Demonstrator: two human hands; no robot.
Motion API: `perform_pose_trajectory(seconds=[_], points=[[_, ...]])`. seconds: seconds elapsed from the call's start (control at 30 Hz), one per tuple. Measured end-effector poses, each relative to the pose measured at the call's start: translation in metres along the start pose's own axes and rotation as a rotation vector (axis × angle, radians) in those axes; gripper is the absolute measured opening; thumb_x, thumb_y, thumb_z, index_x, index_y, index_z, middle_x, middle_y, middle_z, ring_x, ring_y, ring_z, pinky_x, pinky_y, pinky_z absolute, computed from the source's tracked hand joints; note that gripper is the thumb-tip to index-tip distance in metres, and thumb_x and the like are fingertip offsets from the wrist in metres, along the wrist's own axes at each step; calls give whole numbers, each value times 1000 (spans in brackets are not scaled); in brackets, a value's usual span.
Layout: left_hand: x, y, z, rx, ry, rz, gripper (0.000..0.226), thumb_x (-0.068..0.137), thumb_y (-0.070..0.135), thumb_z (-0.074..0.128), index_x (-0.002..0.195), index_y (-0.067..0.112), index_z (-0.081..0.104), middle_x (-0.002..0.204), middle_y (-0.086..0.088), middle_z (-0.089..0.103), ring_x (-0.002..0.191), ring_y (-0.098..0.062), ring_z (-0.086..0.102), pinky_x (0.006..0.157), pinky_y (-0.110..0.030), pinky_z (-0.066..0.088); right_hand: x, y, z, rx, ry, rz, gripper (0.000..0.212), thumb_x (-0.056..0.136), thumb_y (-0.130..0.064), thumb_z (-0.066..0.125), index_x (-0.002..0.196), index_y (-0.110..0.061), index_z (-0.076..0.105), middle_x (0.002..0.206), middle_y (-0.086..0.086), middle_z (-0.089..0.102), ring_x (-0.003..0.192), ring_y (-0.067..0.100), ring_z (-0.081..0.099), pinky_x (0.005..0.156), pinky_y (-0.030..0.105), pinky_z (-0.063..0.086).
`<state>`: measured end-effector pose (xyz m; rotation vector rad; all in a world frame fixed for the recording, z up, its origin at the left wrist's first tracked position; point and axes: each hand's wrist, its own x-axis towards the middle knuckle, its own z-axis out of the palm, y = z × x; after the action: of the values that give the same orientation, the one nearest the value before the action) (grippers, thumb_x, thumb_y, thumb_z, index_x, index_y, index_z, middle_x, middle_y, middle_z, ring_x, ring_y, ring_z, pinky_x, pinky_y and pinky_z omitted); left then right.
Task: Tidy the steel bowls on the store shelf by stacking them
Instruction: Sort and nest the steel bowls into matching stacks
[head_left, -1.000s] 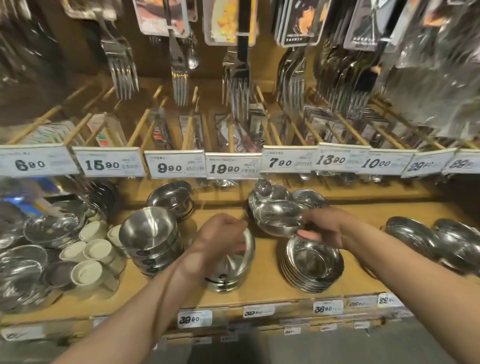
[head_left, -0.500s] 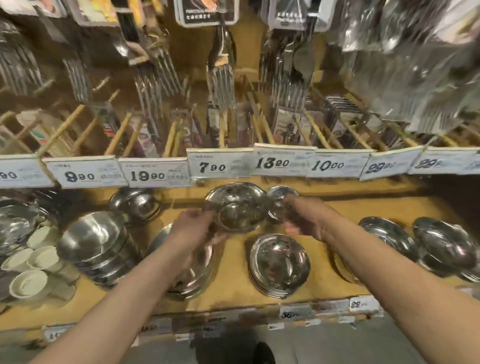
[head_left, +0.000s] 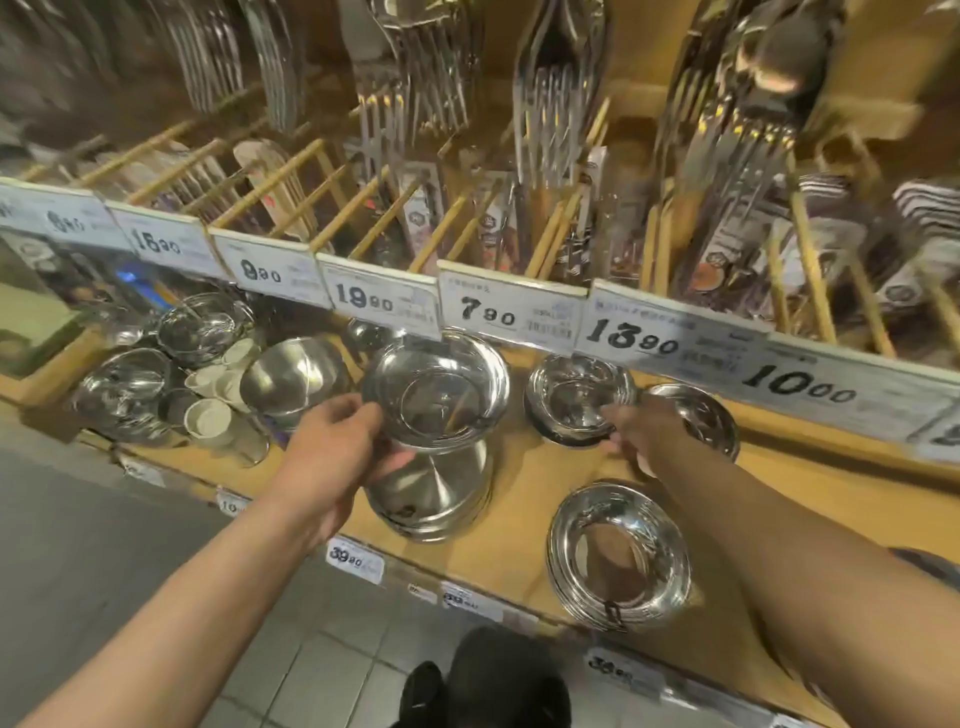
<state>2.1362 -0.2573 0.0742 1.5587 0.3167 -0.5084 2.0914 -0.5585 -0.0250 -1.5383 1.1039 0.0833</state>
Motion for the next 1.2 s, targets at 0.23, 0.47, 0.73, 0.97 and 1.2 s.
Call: perform_pose_trajectory(seconds=[0.23, 0.47, 0.73, 0.97, 1.2], points=[[-7, -12, -16, -26, 28, 1, 17, 98, 0, 51, 107, -3, 65, 96, -13, 78, 81, -17, 76, 63, -24, 60, -4, -4, 6, 106, 81, 55, 25, 97, -5, 62, 119, 6, 59, 100, 20, 71, 60, 19, 66, 54, 24, 56], [-3, -14, -13, 29, -108, -31, 14, 95, 2, 55, 103, 0, 66, 99, -17, 76, 90, -28, 75, 66, -30, 64, -77, -1, -16, 394, 35, -18, 20, 89, 10, 65, 107, 3, 65, 104, 21, 73, 63, 23, 73, 44, 26, 57], [-23, 6, 19, 129, -409, 13, 23, 97, 4, 53, 116, -6, 61, 97, -28, 73, 77, -32, 72, 59, -31, 61, -162, 23, -34, 531, 18, -16, 27, 97, 3, 57, 124, 7, 55, 104, 27, 71, 58, 23, 72, 42, 24, 56], [-59, 17, 46, 298, -591, 40, 20, 93, -3, 57, 110, -8, 65, 102, -22, 74, 75, -23, 76, 51, -19, 57, -209, 43, -38, 600, 30, -58, 25, 99, -6, 59, 121, 5, 59, 117, 28, 70, 83, 26, 77, 57, 29, 63], [-63, 22, 57, 523, -662, 67, 13, 98, 6, 56, 106, -2, 63, 97, -22, 72, 71, -17, 74, 61, -26, 63, -233, 46, -35, 592, 5, -44, 25, 102, -14, 58, 123, -1, 62, 131, 30, 62, 111, 35, 70, 69, 36, 65]])
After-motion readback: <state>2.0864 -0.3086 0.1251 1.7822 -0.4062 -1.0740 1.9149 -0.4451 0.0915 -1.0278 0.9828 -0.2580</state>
